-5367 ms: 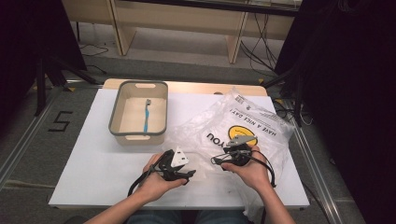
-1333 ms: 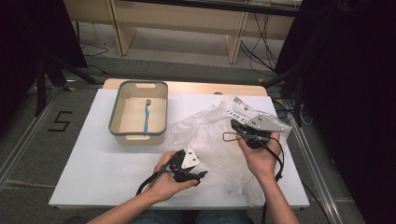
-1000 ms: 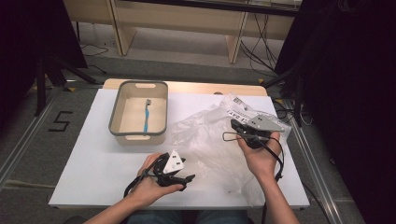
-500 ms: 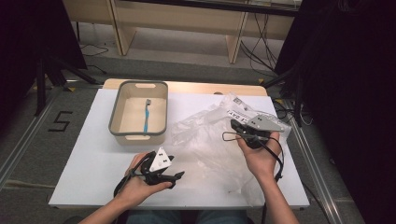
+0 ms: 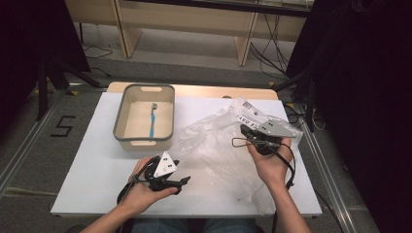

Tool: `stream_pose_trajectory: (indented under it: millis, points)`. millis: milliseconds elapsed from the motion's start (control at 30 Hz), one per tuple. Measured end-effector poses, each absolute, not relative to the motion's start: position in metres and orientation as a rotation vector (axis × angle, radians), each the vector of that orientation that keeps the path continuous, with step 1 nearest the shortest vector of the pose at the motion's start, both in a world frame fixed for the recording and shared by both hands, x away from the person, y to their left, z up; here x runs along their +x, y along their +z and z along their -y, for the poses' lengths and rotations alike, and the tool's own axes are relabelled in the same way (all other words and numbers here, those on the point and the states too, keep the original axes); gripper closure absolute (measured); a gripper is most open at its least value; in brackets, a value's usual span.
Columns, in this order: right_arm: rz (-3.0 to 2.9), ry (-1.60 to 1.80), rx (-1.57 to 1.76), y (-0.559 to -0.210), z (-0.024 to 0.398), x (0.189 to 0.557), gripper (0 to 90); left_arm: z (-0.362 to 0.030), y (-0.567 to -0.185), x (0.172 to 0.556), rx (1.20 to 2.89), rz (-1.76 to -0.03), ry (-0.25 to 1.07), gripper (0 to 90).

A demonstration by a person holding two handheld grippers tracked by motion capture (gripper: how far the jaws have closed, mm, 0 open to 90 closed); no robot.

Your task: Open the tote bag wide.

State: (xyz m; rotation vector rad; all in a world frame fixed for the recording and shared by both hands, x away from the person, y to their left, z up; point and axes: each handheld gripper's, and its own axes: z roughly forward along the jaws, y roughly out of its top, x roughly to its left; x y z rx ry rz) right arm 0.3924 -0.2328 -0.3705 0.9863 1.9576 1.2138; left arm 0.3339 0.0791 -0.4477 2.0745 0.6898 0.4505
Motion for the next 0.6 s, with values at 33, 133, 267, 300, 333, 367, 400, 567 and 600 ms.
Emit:
stream_pose_trajectory:
  millis: [33,133,267,300,333,367,400,567,600]
  points:
    - [-1.957,1.214,0.987,-0.3703,0.2328,0.3923,90.0,-0.0793,-0.4479,0.3339,2.075,-0.691,0.453,34.9]
    - [-1.956,1.215,0.987,-0.3702,0.2328,0.3923,90.0,-0.0794,-0.4482,0.3342,2.074,-0.691,0.453,34.9]
    - [-1.955,1.215,0.988,-0.3702,0.2326,0.3924,90.0,-0.0799,-0.448,0.3345,2.073,-0.693,0.456,34.8]
    - [-1.955,1.215,0.988,-0.3702,0.2326,0.3924,90.0,-0.0801,-0.4477,0.3346,2.071,-0.694,0.459,34.8]
    - [-1.955,1.215,0.988,-0.3703,0.2326,0.3923,90.0,-0.0802,-0.4475,0.3346,2.068,-0.696,0.461,34.8]
    - [-1.955,1.215,0.988,-0.3702,0.2325,0.3922,90.0,-0.0805,-0.4473,0.3347,2.069,-0.697,0.462,34.8]
    - [-1.955,1.216,0.986,-0.3701,0.2325,0.3922,90.0,-0.0806,-0.4472,0.3348,2.069,-0.698,0.464,34.8]
    - [-1.953,1.216,0.985,-0.3701,0.2327,0.3919,90.0,-0.0807,-0.4484,0.3354,2.073,-0.698,0.467,34.7]
    - [-1.953,1.215,0.985,-0.3702,0.2326,0.3919,90.0,-0.0804,-0.4486,0.3354,2.071,-0.699,0.466,34.6]
